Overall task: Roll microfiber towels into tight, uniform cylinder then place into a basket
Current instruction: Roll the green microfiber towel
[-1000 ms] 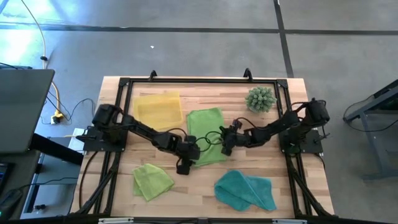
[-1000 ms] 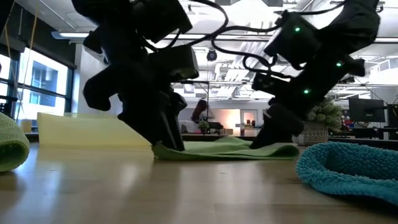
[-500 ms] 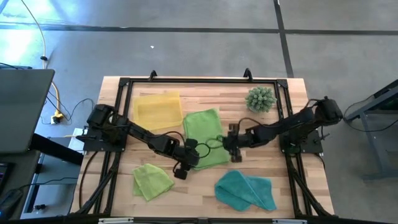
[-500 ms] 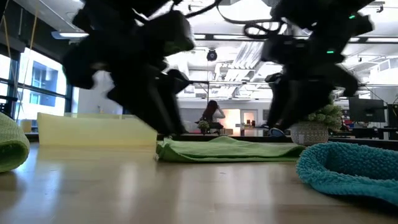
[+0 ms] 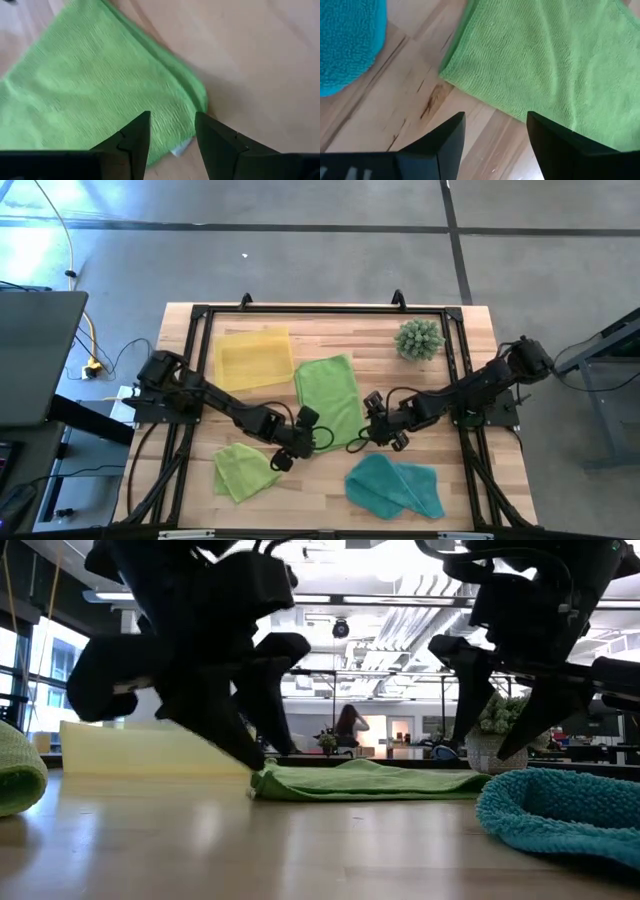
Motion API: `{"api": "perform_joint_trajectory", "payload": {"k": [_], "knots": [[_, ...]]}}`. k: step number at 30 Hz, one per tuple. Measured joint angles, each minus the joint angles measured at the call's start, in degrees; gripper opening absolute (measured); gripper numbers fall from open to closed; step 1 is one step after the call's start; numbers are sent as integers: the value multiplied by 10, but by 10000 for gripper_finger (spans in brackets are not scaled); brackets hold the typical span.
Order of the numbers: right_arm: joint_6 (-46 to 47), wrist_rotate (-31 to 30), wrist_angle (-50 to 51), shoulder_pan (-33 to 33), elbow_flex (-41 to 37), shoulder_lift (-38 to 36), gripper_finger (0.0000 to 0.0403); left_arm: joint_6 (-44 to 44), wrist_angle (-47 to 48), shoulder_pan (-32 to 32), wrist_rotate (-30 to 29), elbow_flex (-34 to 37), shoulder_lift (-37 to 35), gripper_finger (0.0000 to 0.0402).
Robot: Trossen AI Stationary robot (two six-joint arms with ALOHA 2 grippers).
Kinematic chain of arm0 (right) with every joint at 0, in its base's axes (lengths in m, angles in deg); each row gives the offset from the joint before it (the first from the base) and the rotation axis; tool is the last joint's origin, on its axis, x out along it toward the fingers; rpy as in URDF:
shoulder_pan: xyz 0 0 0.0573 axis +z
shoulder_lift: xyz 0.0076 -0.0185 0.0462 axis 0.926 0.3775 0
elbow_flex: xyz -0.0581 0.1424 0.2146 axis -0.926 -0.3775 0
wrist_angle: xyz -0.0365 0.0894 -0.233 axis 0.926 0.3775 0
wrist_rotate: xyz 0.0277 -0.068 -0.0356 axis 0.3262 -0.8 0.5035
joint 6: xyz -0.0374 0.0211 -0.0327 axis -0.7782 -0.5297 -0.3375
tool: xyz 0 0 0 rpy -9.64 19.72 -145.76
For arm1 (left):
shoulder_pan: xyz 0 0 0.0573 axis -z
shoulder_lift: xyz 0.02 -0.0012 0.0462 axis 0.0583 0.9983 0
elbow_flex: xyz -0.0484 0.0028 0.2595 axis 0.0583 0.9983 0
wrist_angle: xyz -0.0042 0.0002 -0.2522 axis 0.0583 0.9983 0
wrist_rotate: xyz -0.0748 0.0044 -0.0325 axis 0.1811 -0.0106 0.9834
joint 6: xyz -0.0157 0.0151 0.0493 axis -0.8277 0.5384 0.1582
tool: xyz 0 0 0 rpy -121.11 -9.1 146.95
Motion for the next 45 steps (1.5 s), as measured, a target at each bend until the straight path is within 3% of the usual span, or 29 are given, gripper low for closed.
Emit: {"api": "perform_joint_trajectory", "payload": {"k": [21, 38, 45], "knots": [[-41, 14, -67, -1, -20, 1, 204, -50, -2, -1, 55, 0, 18, 145], [-53, 37, -107, 1, -27, 49, 204, -35, -41, -5, 34, -1, 43, 145], [-68, 38, -125, 3, -26, 69, 167, -59, -47, -4, 29, -2, 57, 125]]}}
